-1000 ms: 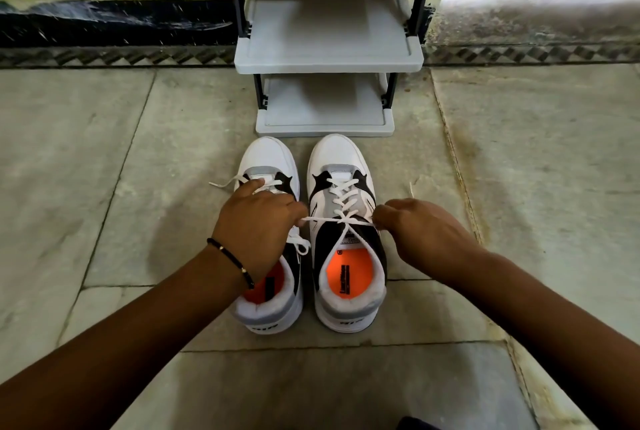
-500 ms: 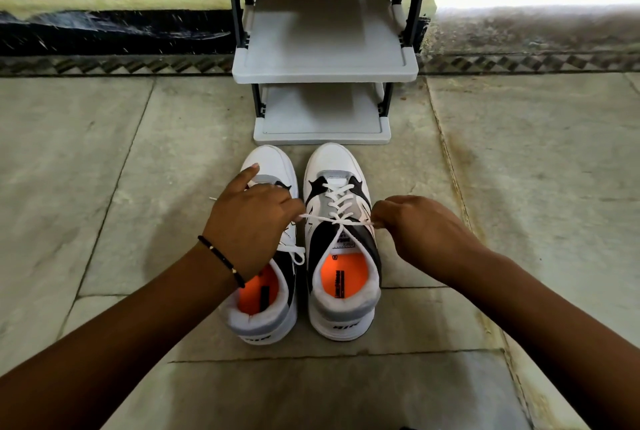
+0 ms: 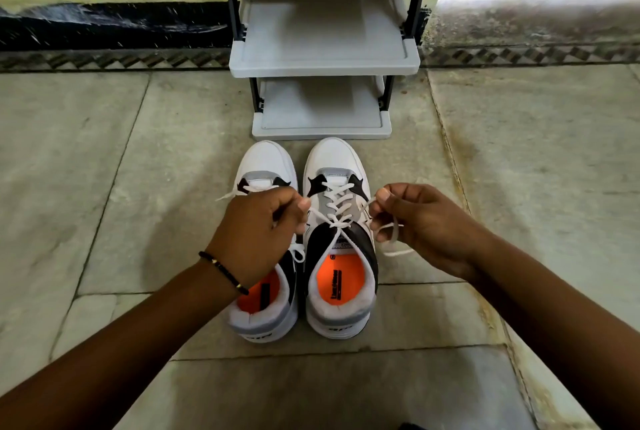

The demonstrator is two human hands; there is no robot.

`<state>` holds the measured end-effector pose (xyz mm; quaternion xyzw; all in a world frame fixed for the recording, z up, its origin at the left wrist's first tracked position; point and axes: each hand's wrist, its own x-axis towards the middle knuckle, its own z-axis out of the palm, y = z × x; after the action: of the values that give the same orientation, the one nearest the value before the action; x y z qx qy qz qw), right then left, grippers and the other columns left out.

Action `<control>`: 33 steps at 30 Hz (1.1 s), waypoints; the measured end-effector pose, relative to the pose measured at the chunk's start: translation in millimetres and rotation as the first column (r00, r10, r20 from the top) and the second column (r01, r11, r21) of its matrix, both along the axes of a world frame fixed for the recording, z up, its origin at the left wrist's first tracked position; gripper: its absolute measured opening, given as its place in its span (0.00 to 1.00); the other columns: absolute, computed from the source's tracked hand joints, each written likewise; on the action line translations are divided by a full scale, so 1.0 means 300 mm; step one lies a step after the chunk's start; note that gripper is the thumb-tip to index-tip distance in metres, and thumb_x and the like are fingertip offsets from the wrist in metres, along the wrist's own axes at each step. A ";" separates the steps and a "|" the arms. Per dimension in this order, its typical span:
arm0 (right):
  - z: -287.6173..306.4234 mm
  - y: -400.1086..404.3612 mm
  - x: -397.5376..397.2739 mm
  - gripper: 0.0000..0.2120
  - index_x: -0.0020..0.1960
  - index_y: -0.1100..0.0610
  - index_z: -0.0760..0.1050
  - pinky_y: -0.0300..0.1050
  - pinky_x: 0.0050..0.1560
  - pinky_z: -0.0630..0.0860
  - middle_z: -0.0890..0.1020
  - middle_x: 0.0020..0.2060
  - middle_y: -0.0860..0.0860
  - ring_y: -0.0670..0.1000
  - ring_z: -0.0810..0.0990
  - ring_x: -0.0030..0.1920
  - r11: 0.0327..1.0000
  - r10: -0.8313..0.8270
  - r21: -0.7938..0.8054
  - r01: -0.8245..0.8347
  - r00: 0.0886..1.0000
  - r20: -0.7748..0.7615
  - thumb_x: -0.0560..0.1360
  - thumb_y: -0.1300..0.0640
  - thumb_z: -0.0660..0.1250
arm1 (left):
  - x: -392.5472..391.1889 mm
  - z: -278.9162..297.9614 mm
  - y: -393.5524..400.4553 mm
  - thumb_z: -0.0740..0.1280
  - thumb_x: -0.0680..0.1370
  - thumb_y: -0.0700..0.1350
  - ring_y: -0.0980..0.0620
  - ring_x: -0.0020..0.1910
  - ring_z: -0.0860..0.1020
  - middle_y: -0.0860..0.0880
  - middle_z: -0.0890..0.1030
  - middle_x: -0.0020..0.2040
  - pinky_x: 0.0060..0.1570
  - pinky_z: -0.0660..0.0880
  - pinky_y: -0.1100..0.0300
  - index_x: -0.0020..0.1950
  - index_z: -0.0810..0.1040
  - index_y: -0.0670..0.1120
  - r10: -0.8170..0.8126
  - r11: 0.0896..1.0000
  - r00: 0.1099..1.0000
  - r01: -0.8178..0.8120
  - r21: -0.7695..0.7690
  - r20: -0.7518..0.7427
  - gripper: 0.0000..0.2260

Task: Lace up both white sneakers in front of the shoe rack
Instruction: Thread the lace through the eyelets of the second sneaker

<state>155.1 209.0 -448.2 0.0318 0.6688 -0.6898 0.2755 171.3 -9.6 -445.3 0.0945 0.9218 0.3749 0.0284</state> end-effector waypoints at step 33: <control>0.021 -0.142 0.007 0.18 0.58 0.63 0.76 0.38 0.38 0.77 0.73 0.35 0.61 0.53 0.73 0.33 0.942 -0.173 -0.286 0.175 0.984 0.032 0.75 0.75 0.56 | -0.007 -0.022 0.124 0.57 0.78 0.33 0.59 0.35 0.79 0.50 0.80 0.38 0.42 0.76 0.69 0.50 0.69 0.47 -0.011 0.799 0.981 -0.109 0.591 0.195 0.09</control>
<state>157.2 166.5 -442.0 0.0525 0.5550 -0.8012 0.2174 169.1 27.6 -451.9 0.0387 0.7515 0.6544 0.0745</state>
